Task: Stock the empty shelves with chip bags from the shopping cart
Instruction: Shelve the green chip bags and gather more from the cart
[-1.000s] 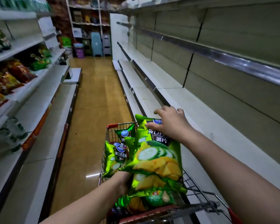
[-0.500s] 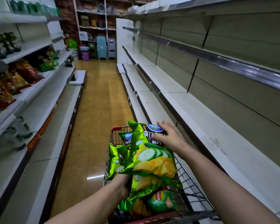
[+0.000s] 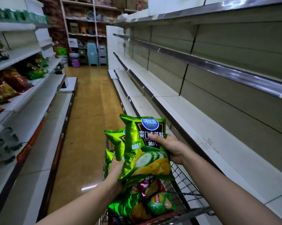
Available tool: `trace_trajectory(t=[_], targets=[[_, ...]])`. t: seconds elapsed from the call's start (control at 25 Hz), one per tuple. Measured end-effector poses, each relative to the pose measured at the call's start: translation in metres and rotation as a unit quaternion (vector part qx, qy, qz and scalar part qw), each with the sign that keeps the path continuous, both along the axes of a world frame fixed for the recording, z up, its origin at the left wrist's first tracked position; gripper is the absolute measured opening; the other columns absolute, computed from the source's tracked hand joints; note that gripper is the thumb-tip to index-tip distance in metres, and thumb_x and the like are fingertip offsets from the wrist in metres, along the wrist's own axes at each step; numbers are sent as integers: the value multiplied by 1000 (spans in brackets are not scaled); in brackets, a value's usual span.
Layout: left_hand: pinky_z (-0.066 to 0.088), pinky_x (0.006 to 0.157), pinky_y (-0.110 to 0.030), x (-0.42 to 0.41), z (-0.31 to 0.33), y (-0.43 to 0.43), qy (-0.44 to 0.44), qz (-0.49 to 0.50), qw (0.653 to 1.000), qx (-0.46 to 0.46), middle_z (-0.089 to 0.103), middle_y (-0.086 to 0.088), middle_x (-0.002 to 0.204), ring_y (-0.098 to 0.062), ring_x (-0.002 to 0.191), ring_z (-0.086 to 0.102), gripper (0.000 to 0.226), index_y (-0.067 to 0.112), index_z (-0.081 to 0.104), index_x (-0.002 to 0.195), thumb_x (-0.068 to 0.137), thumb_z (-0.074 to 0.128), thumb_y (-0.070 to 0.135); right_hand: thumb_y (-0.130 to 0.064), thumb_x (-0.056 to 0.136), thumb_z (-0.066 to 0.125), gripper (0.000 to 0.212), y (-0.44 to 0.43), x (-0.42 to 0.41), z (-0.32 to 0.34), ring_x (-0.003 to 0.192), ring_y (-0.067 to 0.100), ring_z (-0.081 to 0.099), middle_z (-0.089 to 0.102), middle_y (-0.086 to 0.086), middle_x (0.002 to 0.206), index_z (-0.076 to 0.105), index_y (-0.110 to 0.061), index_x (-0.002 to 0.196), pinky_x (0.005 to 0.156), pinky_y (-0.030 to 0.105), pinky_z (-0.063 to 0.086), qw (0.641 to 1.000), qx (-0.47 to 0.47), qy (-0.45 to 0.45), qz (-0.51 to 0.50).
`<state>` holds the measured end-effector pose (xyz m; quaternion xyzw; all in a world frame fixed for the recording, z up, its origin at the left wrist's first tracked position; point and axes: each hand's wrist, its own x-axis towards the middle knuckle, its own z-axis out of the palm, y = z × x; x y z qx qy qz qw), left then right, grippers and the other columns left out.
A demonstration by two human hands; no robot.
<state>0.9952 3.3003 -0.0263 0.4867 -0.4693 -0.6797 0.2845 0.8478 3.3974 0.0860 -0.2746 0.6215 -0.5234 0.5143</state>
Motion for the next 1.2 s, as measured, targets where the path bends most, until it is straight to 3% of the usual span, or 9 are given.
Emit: trace_trajectory(t=[0.08,0.16,0.24,0.32,0.56,0.76,1.0,1.08,1.2], targets=[[47,55,-13,10,38,20,8,-35,999,-34,62,-19,109,-18,68,57,47,-2,42,132,90,59,6,-28,62,75,46,12,1,7,81,26,70,71,16,101,63,-13,104,82,38,56,999,-44,1,-15],[33,33,-8,6,47,23,13,-83,995,-59,60,-17,74,-3,38,51,36,1,40,130,95,45,-3,-24,64,75,46,24,2,16,79,24,71,72,14,98,62,-11,107,75,33,59,996,-73,28,-37],[29,27,-9,-4,74,33,40,-115,990,-74,52,-3,47,1,22,41,28,13,39,117,96,39,-6,-23,64,76,49,38,3,29,80,23,71,73,12,97,61,-11,109,71,31,59,991,-90,69,-67],[32,28,-10,-14,89,43,68,-125,987,-70,51,2,36,2,23,44,21,10,44,108,95,41,-6,-20,67,76,44,53,5,45,78,22,71,74,11,95,62,-11,107,66,29,58,984,-115,87,-100],[47,42,-19,-43,126,60,165,-186,966,-70,65,-7,65,-11,44,62,17,8,57,90,81,64,-4,-13,60,83,46,115,11,101,73,21,72,74,10,90,64,-8,102,60,26,56,958,-189,146,-157],[50,41,-24,-87,180,98,236,-252,934,-91,69,-5,61,-15,47,66,16,7,59,95,81,66,2,-20,61,79,44,204,4,152,75,23,71,74,11,91,67,-7,101,63,27,57,927,-209,204,-237],[59,69,-39,-131,246,174,281,-393,867,-125,72,-16,98,-28,80,71,75,7,62,113,45,88,27,-24,60,73,33,325,-3,202,64,19,70,74,9,79,71,-8,88,55,25,56,860,-217,247,-389],[58,77,-42,-148,265,198,297,-415,849,-136,71,-17,104,-30,87,70,73,7,59,118,52,85,25,-22,65,75,26,354,-15,216,59,19,70,74,9,74,71,-7,85,55,27,57,840,-201,249,-438],[60,68,-34,-168,287,217,307,-442,831,-141,73,-14,99,-23,78,72,49,10,66,107,61,81,15,-25,71,78,29,376,-38,232,58,23,69,73,13,73,70,-3,88,60,35,59,826,-162,231,-487]])
